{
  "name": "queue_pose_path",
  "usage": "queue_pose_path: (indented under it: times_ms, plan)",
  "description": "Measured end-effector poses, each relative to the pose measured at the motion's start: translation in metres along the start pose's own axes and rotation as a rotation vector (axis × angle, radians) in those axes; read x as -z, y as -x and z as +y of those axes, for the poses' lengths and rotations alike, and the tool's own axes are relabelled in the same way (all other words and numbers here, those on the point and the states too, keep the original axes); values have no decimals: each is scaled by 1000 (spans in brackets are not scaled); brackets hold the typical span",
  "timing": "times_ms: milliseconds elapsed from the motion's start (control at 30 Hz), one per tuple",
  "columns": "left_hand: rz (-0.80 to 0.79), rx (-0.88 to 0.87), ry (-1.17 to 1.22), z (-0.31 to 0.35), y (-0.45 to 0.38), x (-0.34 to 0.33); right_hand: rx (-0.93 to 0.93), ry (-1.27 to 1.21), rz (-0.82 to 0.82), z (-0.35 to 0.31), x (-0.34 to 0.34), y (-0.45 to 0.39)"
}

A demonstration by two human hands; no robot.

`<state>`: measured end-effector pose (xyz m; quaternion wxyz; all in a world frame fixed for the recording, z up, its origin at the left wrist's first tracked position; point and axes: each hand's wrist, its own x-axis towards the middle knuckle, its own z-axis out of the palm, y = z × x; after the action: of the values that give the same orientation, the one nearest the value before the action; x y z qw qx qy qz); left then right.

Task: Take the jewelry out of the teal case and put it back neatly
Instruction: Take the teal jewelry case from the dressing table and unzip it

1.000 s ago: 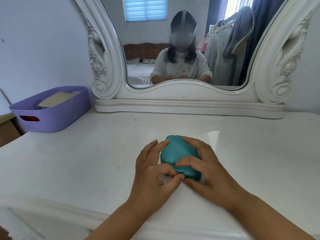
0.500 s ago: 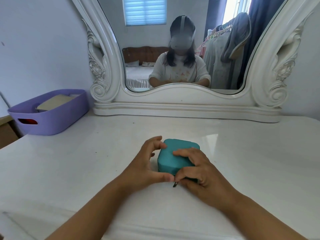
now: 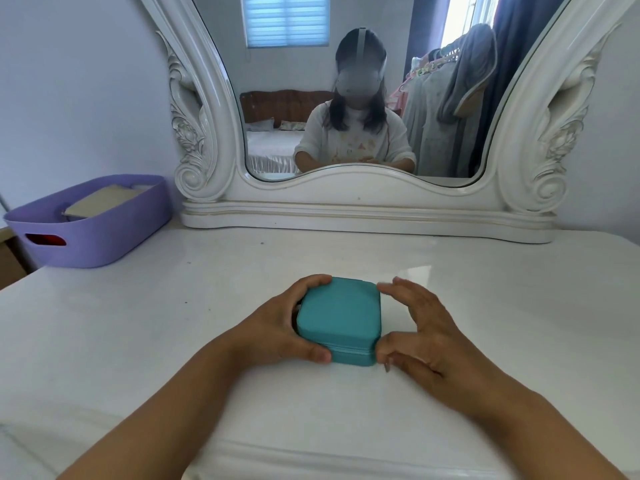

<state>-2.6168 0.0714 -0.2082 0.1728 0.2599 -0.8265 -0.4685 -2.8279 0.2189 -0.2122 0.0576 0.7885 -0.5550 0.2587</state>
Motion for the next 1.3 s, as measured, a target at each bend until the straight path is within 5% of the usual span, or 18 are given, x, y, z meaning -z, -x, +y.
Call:
queue_pose_path:
  times_ms: [533, 1300]
  plan:
    - [54, 18, 24, -2, 2, -3, -367, -422, 22, -16, -3, -5]
    - [-156, -43, 138, 3, 12, -5, -612, -448, 119, 10, -9, -30]
